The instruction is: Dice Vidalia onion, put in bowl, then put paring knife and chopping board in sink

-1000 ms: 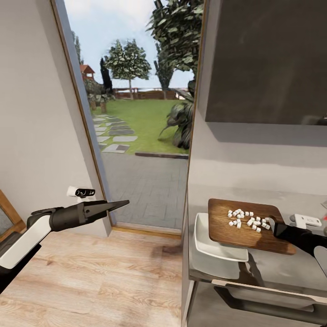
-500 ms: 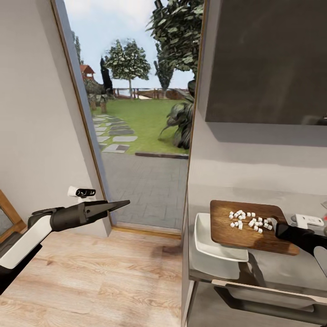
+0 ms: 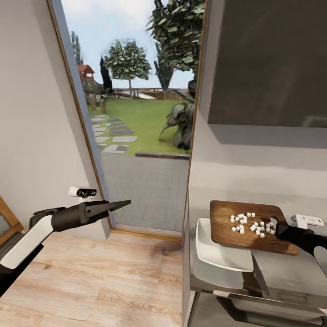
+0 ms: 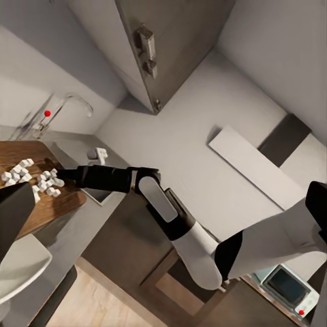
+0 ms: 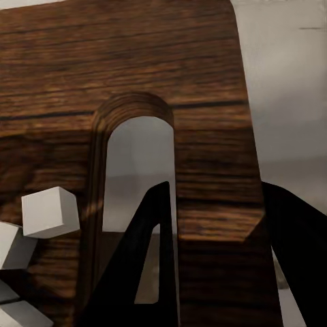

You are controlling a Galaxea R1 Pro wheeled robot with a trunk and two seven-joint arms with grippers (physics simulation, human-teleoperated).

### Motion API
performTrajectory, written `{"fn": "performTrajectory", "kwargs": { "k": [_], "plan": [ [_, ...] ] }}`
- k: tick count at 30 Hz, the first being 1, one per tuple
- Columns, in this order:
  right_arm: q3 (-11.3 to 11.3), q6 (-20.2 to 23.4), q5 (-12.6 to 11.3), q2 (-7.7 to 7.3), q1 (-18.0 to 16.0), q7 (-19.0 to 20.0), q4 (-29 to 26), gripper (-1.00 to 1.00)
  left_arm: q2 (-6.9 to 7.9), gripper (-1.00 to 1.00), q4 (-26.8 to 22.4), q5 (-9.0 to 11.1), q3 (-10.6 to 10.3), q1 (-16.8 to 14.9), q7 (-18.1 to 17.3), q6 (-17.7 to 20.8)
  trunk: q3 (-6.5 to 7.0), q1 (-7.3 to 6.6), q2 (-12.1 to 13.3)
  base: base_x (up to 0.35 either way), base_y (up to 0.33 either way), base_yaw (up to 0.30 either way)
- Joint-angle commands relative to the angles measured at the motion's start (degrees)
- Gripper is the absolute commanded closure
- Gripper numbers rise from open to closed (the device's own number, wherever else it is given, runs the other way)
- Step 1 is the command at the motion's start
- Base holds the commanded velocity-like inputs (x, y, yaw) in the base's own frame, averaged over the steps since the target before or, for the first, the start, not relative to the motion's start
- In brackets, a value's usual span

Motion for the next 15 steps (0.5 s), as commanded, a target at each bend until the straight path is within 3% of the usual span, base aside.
{"fn": "performTrajectory", "kwargs": {
  "k": [1, 4, 10, 15],
  "plan": [
    [0.0, 0.2, -0.6, -0.02, -0.1, -0.6, -0.1, 1.0, 0.04, -1.0, 0.0, 0.5, -0.1, -0.1, 0.1, 0.4, -0.13, 0.04, -0.1, 0.002, 0.0, 0.0],
    [0.0, 0.3, -0.3, -0.02, -0.1, -0.6, -0.1, 1.0, 0.01, -1.0, 0.0, 0.5, -0.1, -0.1, 0.1, 0.4, -0.13, 0.04, -0.1, 0.001, -0.012, 0.0],
    [0.0, 0.3, 0.4, -0.08, -0.1, -0.6, -0.1, 1.0, 0.0, -1.0, -0.1, 0.5, -0.1, -0.1, 0.0, 0.4, -0.13, 0.04, -0.1, 0.0, -0.213, 0.0],
    [0.1, 0.4, 0.5, -0.11, -0.1, -0.6, -0.1, 1.0, 0.0, -1.0, -0.1, 0.5, -0.1, -0.1, 0.0, 0.4, -0.13, 0.04, -0.1, 0.0, -0.055, 0.0]
  ]
}}
